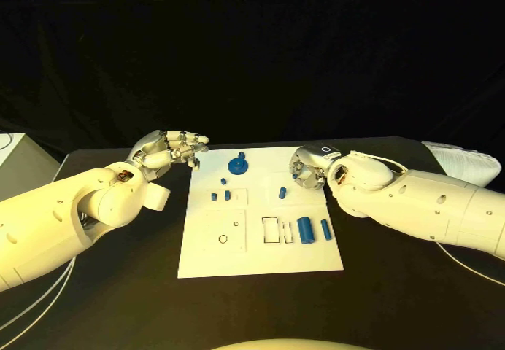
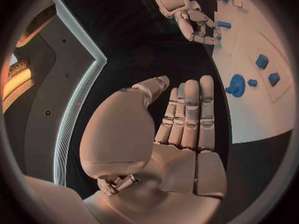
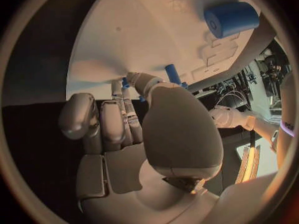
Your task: Assemble the parts on the task board
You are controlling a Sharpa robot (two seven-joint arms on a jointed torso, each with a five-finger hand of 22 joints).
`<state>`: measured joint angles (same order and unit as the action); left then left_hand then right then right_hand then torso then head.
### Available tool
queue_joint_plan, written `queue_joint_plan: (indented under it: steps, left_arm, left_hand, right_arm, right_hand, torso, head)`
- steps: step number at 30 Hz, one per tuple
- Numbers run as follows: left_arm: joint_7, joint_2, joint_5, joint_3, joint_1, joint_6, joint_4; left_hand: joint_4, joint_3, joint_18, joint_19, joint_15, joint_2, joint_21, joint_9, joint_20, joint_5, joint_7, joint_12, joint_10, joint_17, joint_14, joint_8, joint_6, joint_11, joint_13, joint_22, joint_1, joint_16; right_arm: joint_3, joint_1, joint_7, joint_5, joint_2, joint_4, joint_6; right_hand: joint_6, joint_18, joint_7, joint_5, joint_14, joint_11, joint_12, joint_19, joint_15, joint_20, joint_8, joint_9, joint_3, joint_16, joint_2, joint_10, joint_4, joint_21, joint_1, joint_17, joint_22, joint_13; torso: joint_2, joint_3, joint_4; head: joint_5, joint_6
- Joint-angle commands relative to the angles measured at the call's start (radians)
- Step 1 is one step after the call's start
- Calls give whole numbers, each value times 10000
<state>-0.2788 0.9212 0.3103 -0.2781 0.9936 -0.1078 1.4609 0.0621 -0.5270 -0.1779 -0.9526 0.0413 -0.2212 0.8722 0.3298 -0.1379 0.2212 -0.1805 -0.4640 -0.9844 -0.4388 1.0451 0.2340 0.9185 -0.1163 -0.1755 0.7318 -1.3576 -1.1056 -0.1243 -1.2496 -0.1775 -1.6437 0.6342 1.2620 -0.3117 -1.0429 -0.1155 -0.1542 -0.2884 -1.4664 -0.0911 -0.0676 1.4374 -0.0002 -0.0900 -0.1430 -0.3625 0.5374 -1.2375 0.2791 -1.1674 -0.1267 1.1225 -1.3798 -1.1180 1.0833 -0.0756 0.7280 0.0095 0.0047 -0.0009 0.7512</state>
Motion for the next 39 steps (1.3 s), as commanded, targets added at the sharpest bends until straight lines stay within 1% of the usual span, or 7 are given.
queue_joint_plan:
  steps: [1, 8, 10, 14, 22, 27, 39]
  left_arm:
    - [-60, -12, -34, -10, -8, 154, 38]
    - [-21, -4, -28, -10, -9, 148, 40]
    - [-9, 0, -22, -10, -9, 146, 43]
    - [22, 6, -9, -10, -9, 139, 48]
    - [79, 16, 35, -10, -10, 137, 61]
    - [103, 18, 73, -10, -12, 125, 59]
    - [124, -12, 100, -9, -46, 120, 4]
  left_hand:
    - [15, 69, -68, -60, 5, -4, -64, -8, -5, 0, -4, -36, 61, 14, -52, -24, -89, 24, -12, -9, -19, 59]
    - [17, 77, -68, -75, 10, -3, -84, -11, -6, 1, -16, -37, 81, 18, -52, -34, -112, 15, -10, -25, -37, 63]
    - [17, 77, -68, -75, 10, -3, -84, -11, -6, 1, -16, -37, 81, 18, -52, -34, -112, 15, -10, -25, -37, 63]
    - [16, 78, -67, -98, 15, 11, -108, -15, -7, 6, -29, -40, 104, 22, -51, -43, -136, 6, -8, -46, -75, 66]
    - [12, 77, -68, -105, 16, 15, -115, -16, -8, 7, -32, -42, 111, 23, -50, -45, -141, 4, -8, -52, -90, 66]
    - [8, 77, -68, -114, 17, 18, -121, -17, -8, 8, -37, -43, 118, 24, -47, -48, -149, 1, -7, -58, -106, 66]
    - [2, 85, -67, -144, 24, 18, -142, -24, -9, 9, -58, -40, 157, 28, -39, -64, -187, -16, -1, -77, -146, 66]
  right_arm:
    - [-16, 39, -56, -86, -64, -36, 18]
    - [-19, 74, -112, -91, -129, -82, 42]
    - [-20, 83, -150, -112, -138, -93, 65]
    - [-21, 101, -209, -149, -150, -96, 153]
    - [-23, 128, -358, -340, -151, -46, 235]
    - [-24, 145, -482, -460, -145, -8, -26]
    - [-24, 179, -749, -605, -50, 172, -1173]
  right_hand:
    - [-103, 184, 13, -45, -338, 35, -53, 30, -30, -10, -73, -25, 103, -77, -169, -93, 16, 81, -20, -20, 60, 2]
    - [-292, 253, 97, 1, -337, 110, -85, 107, -83, 28, -184, -124, 264, -250, -293, -333, 54, 464, -62, -102, 487, -33]
    - [-400, 296, 158, 371, -335, 166, -80, 156, -127, 64, -258, -196, 417, -339, -354, -482, 95, 710, -88, -108, 760, -52]
    - [-530, 330, 219, 409, -334, 222, -98, 193, -165, 91, -347, -269, 524, -410, -402, -646, 128, 895, -92, -122, 968, -78]
    - [-743, 400, 312, 336, -356, 341, -103, 260, -268, 185, -570, -488, 768, -645, -643, -1016, 480, 1279, -303, -262, 1403, -144]
    - [-759, 435, 335, 428, -372, 371, -86, 295, -290, 210, -633, -573, 906, -758, -761, -1132, 633, 1463, -364, -345, 1611, -167]
    - [-767, 465, 345, 472, -386, 384, -71, 331, -301, 221, -668, -623, 991, -841, -778, -1194, 716, 1609, -361, -414, 1772, -180]
  torso:
    - [-1, -2, -2]
    - [-5, -11, 1]
    - [-6, -11, 1]
    - [-12, -6, -4]
    - [-16, 2, -7]
    - [-14, 7, -10]
    - [-23, 0, -5]
  head:
    - [-9, 9]
    - [-15, 28]
    - [-11, 35]
    - [-14, 46]
    - [-26, 53]
    - [-39, 36]
    - [-76, -1]
